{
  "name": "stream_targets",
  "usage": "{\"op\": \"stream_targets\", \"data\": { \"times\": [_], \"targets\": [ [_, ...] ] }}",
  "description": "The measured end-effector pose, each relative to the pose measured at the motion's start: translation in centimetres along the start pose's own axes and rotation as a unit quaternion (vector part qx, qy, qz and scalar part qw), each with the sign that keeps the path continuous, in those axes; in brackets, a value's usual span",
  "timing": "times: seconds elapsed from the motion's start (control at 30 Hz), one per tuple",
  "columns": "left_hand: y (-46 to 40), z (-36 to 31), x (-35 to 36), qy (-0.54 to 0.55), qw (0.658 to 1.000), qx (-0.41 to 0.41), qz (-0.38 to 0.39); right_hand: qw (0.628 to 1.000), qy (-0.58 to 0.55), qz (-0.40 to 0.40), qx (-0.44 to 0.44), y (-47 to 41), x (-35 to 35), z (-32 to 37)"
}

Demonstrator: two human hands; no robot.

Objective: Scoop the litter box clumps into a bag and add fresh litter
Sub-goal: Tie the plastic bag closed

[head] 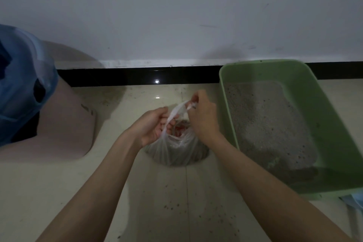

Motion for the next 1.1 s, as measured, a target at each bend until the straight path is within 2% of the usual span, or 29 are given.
{"op": "stream_targets", "data": {
  "times": [0.13,0.23,0.37,0.57,0.67,0.77,0.83,0.9,1.0,1.07,1.1],
  "targets": [
    [-0.4,0.2,0.0,-0.051,0.995,0.009,-0.083,0.994,-0.108,-0.010,0.023,0.0,0.2,0.3],
    [-0.4,0.1,0.2,-0.060,0.995,-0.006,-0.078,0.992,-0.123,-0.013,0.026,-0.2,0.0,-0.1],
    [-0.2,-0.2,1.0,0.051,0.998,0.008,-0.032,0.992,-0.124,0.023,0.020,-0.2,-0.3,-0.6],
    [-0.3,-0.4,0.6,0.106,0.985,0.086,-0.104,0.991,-0.096,0.062,-0.070,0.6,-1.2,-1.4],
    [-0.3,-0.5,0.6,0.119,0.981,0.097,-0.118,0.988,-0.089,0.092,-0.082,0.7,-1.1,-1.6],
    [-0.5,-0.3,0.0,0.179,0.975,0.077,-0.109,0.985,-0.082,0.123,-0.090,0.7,-1.3,-1.2],
    [-0.6,0.0,-0.5,0.209,0.970,0.074,-0.099,0.980,-0.157,0.112,-0.047,0.7,-1.5,-1.2],
    [-0.7,0.4,-0.7,0.201,0.970,0.094,-0.098,0.945,-0.316,0.067,0.056,0.3,-1.6,-1.5],
    [-1.0,1.4,-0.5,0.206,0.967,0.121,-0.091,0.804,-0.567,0.024,0.178,-0.2,-1.3,-1.8],
    [-1.2,2.0,-0.4,0.288,0.947,0.111,-0.091,0.718,-0.656,0.020,0.232,-0.2,-0.9,-1.9],
    [-1.2,2.1,-0.6,0.335,0.931,0.106,-0.102,0.688,-0.677,0.022,0.259,-0.2,-0.7,-1.9]
  ]
}}
Point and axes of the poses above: each hand's wrist, its own y-axis away from the middle knuckle, its own x-axis out of the palm, z = x × y, the point moved 1 cm from there along -y, towards the middle knuckle, and after that the axes turned 2 degrees about -y, right-handed, at the moved point
